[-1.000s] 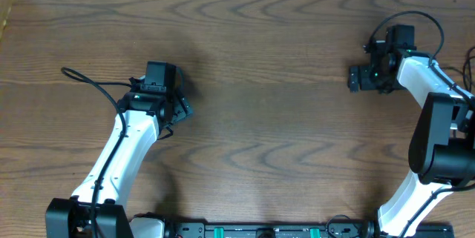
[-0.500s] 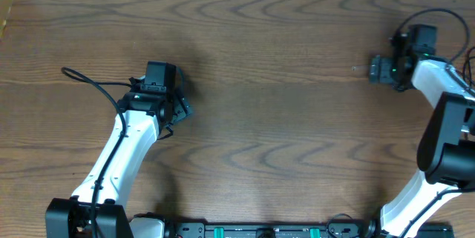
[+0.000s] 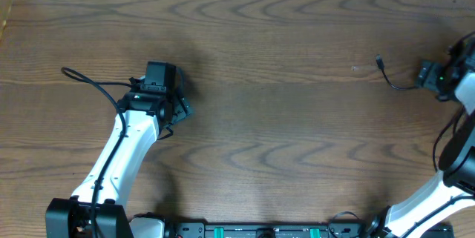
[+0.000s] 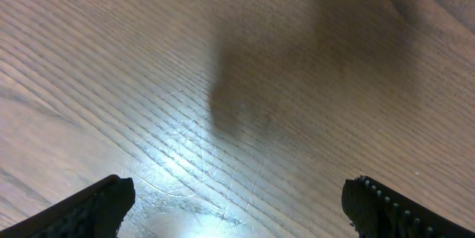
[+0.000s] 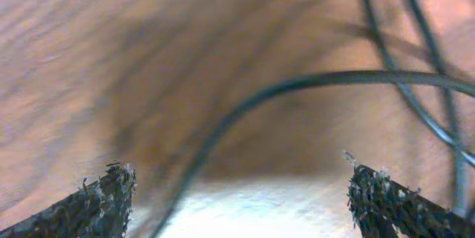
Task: Untangle cables
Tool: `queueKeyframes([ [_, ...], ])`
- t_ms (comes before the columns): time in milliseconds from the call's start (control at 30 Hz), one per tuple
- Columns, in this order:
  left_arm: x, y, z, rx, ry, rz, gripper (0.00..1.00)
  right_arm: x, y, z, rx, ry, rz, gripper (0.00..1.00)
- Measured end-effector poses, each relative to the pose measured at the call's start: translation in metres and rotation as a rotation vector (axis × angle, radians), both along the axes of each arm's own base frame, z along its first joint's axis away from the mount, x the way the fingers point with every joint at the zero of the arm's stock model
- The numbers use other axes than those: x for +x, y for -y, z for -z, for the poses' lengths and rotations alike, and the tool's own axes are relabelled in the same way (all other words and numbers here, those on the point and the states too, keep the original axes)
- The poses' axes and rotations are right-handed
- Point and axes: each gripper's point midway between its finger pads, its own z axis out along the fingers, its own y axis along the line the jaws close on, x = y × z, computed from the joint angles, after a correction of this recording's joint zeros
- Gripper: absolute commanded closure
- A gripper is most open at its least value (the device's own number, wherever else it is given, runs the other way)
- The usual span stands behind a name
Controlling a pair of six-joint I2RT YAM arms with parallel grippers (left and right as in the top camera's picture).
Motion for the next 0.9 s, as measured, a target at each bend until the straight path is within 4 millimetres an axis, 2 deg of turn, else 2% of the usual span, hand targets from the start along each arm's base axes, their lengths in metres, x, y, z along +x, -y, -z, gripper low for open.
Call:
queueKeyframes([
  [67,0.0,0.0,0.0,0.0,0.0,0.0,0.05,-0.004,0.006,0.0,0.011,0.005,0.026,0.14],
  [133,0.0,0.0,0.0,0.0,0.0,0.0,0.05,-0.005,0.006,0.001,0.026,0.007,0.046,0.34],
  [233,0.0,0.0,0.0,0.0,0.0,0.0,0.05,-0.005,0.004,0.001,0.035,0.009,0.046,0.48],
  [400,0.0,0.0,0.0,0.0,0.0,0.0,0.05,-0.001,-0.003,0.001,0.044,0.014,0.036,0.53],
  [600,0.0,0.0,0.0,0.0,0.0,0.0,0.05,0.003,-0.005,0.0,0.044,0.025,0.032,0.48],
  [733,0.0,0.0,0.0,0.0,0.0,0.0,0.05,0.003,-0.004,0.005,0.048,0.022,0.035,0.6],
  [833,0.0,0.0,0.0,0.0,0.0,0.0,0.05,0.002,-0.006,0.018,0.061,0.002,0.036,0.6],
  [900,0.0,0.0,0.0,0.0,0.0,0.0,0.05,0.003,-0.005,0.017,0.06,0.006,0.038,0.62],
])
